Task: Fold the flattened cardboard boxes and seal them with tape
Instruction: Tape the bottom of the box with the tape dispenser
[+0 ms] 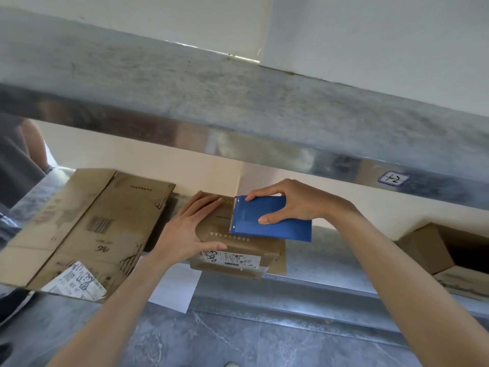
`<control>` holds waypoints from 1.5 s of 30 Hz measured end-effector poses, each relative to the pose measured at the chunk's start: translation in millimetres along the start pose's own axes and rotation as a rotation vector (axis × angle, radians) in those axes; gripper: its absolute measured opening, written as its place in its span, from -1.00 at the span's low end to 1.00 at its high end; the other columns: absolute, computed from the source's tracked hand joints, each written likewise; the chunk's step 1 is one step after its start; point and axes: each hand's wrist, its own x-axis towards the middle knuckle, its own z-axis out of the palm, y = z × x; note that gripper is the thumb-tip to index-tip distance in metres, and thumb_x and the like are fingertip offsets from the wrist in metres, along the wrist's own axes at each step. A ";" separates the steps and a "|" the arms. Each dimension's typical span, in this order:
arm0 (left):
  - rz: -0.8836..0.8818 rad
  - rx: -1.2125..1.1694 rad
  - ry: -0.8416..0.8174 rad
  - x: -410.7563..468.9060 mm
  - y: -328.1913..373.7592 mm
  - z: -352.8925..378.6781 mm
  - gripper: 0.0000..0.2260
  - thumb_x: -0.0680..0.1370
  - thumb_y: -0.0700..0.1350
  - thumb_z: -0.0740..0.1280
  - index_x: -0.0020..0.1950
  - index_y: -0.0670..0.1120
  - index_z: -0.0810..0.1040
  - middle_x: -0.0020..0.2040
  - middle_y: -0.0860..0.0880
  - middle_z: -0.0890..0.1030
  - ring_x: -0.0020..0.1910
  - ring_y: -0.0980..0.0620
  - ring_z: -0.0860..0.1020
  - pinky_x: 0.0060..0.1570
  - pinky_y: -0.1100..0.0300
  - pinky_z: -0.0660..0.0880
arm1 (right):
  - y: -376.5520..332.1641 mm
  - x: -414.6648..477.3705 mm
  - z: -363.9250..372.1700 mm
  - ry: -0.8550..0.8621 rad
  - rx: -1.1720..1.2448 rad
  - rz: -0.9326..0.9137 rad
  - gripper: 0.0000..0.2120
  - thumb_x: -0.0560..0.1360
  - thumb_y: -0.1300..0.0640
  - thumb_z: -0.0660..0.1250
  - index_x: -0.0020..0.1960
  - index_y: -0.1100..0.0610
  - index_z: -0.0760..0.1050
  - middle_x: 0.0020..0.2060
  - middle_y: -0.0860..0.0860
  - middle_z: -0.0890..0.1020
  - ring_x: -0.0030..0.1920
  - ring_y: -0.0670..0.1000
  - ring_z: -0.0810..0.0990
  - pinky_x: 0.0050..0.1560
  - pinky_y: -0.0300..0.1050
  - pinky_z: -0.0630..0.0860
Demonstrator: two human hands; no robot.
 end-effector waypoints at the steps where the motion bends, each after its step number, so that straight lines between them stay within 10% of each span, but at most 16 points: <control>1: 0.002 0.013 -0.001 -0.2 0.2 -0.4 -0.08 0.29 0.55 0.31 0.57 0.22 0.21 0.55 0.32 0.18 0.58 0.24 0.01 0.33 -0.03 0.46 | 3.9 -3.0 0.3 -0.004 -0.006 -0.003 -0.60 0.40 -0.19 0.52 0.16 -0.49 0.49 0.12 -0.60 0.47 0.04 -0.40 0.53 -0.12 -0.46 0.48; 14: 0.019 0.099 -0.049 -0.2 2.7 -4.1 -0.11 0.33 0.57 0.23 0.59 0.29 0.08 0.56 0.37 0.07 0.58 0.26 -0.05 0.29 -0.08 0.43 | 73.8 -62.1 -29.5 0.039 0.045 0.089 -0.58 0.38 -0.12 0.56 0.16 -0.43 0.54 0.20 -0.48 0.52 0.16 -0.28 0.56 0.23 -0.09 0.54; 45: -0.028 -0.122 -0.033 1.1 -0.5 3.1 -0.10 0.27 0.45 0.38 0.56 0.19 0.26 0.57 0.26 0.18 0.59 0.24 -0.06 0.45 -0.28 0.22 | 25.4 -27.5 -3.9 0.106 -0.427 0.291 -0.57 0.36 -0.11 0.55 0.22 -0.20 0.60 0.12 -0.08 0.61 0.02 0.04 0.53 -0.19 -0.11 0.37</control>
